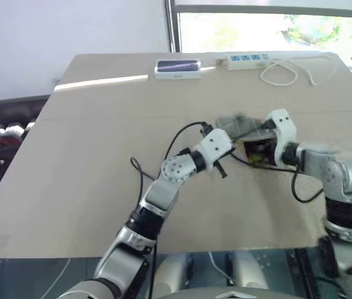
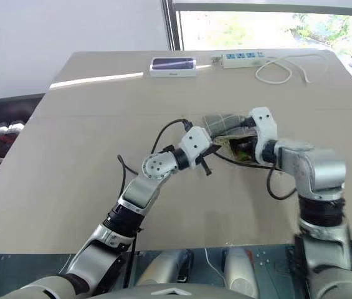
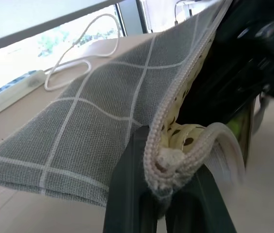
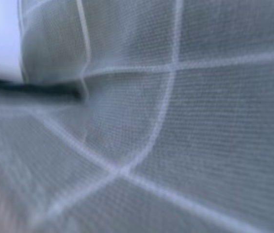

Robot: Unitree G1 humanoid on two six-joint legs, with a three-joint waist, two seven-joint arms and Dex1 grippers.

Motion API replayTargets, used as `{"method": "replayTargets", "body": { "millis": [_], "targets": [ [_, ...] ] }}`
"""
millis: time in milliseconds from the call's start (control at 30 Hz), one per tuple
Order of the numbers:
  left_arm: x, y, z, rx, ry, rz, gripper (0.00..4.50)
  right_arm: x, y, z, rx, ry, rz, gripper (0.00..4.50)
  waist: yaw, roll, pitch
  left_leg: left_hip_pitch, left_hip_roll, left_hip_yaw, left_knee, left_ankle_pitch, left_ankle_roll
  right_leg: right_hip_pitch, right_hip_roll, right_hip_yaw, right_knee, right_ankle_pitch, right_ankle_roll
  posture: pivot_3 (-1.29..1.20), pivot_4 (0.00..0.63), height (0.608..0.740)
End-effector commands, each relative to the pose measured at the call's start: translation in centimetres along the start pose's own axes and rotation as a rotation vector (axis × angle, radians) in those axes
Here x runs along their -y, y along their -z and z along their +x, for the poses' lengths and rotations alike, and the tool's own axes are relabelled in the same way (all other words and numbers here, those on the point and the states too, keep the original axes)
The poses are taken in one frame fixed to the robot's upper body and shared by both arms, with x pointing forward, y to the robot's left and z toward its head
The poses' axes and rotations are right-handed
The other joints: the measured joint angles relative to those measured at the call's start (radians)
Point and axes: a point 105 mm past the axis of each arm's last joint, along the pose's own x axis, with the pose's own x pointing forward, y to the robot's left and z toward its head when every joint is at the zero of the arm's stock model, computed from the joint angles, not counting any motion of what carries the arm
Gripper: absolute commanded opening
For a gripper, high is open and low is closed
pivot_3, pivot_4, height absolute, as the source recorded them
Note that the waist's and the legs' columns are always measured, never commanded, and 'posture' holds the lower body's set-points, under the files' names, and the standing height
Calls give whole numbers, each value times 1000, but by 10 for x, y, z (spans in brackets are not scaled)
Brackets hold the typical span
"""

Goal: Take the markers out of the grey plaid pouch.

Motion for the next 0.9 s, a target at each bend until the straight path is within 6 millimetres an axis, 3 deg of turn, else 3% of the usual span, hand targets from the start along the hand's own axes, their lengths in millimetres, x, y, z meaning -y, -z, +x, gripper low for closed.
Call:
{"method": "replayTargets", "body": {
  "millis": [33,133,300,433,633,800,900],
  "targets": [
    [-29,1,-5,-7,-111,13,0,-5,-1,-7,7,-15,-394,412,-3,0,0,0,0,0,0,0,0,0,0,0,0,0,0,0,150,738],
    [-40,-2,-5,0,-151,4,0,-2,12,-9,-52,-36,-610,412,-3,0,0,1,1,1,0,0,0,0,1,1,1,0,0,0,150,738],
    [-47,-5,-4,12,-178,-15,0,0,18,-10,-51,-53,-869,412,4,-1,0,1,1,1,0,0,0,0,0,0,0,0,0,0,150,738],
    [-46,-8,-1,25,-176,-33,0,6,27,-9,-86,-49,-965,412,5,-1,0,1,1,1,0,0,0,0,0,0,-1,0,0,0,150,738],
    [-41,-19,2,78,-153,-64,0,16,33,-3,-99,8,-943,412,4,-1,0,1,1,1,0,0,0,0,1,1,-1,0,0,0,150,738],
    [-8,-32,3,126,-2,-121,0,7,33,5,-84,0,-882,412,3,-1,0,0,1,1,0,0,0,0,1,1,-1,0,0,0,150,738],
    [-1,-40,1,143,31,-151,0,8,35,7,-100,6,-870,412,4,-1,0,0,1,0,0,0,0,1,1,1,-1,0,0,0,150,738]
  ]
}}
